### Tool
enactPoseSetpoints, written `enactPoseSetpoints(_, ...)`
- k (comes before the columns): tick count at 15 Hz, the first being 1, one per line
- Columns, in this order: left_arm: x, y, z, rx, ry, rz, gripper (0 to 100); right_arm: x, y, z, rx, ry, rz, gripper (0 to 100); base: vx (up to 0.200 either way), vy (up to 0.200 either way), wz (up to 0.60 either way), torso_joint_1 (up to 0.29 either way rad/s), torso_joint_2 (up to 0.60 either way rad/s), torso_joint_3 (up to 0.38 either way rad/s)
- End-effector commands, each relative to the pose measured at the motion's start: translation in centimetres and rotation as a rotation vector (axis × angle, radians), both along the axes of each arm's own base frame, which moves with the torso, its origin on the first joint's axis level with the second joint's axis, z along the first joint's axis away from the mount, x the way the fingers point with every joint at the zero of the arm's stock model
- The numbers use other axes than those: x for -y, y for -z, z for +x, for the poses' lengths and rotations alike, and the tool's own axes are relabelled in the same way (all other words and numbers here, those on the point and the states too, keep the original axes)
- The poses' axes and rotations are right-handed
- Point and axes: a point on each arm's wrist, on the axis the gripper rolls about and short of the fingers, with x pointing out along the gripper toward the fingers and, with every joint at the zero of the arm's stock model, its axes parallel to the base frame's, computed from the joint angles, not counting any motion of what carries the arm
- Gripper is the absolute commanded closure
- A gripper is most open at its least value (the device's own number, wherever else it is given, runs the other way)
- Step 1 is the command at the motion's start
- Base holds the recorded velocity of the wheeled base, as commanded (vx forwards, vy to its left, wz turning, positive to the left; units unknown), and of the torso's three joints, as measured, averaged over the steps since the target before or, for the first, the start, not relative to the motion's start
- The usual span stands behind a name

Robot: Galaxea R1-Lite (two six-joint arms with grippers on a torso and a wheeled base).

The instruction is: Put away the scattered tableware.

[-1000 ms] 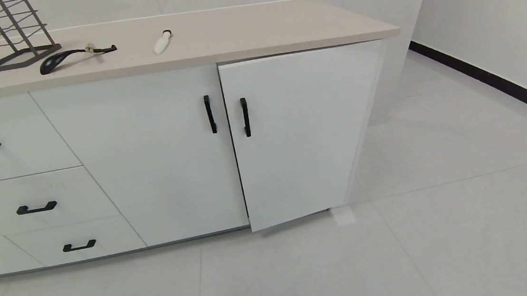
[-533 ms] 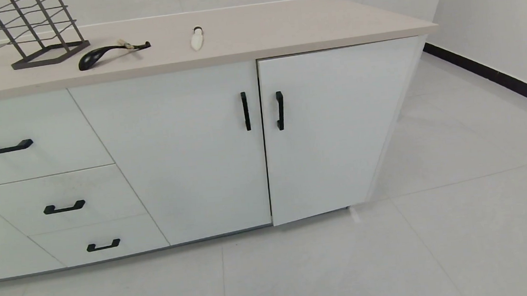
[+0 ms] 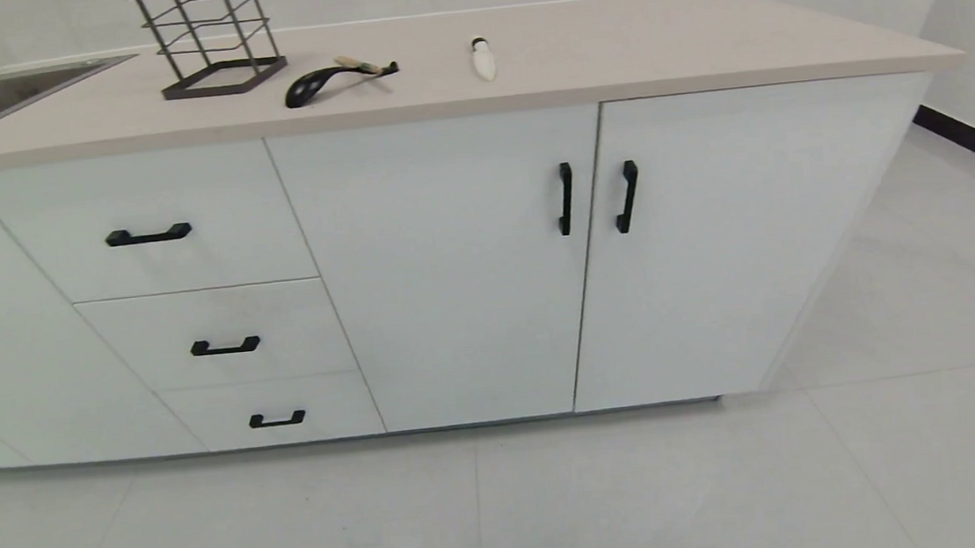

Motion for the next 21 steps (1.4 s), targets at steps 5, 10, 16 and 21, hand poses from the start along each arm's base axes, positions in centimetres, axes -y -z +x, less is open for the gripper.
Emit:
enactPoseSetpoints(5, 0.00, 0.01, 0.00, -0.001, 0.000, -0.005, 0, -0.01, -0.01, 0.03, -0.003, -0.002, 0.003, 100, 0.080, 0.000, 0.12, 0.001, 0.00, 0.000)
enactPoseSetpoints(10, 0.00, 0.01, 0.00, -0.001, 0.000, -0.005, 0, 0.00, -0.02, 0.04, -0.005, 0.000, 0.004, 100, 0.200, 0.160, 0.00, 0.001, 0.00, 0.000)
enactPoseSetpoints(16, 0.00, 0.01, 0.00, -0.001, 0.000, -0.005, 0, 0.00, -0.01, 0.03, -0.003, -0.001, 0.007, 100, 0.000, 0.200, 0.00, 0.000, 0.00, 0.002)
enactPoseSetpoints(21, 0.00, 0.00, 0.00, 0.001, -0.002, -0.005, 0, 0.00, -0.01, 0.03, -0.003, -0.001, 0.006, 100, 0.000, 0.120, 0.00, 0.001, 0.00, 0.003)
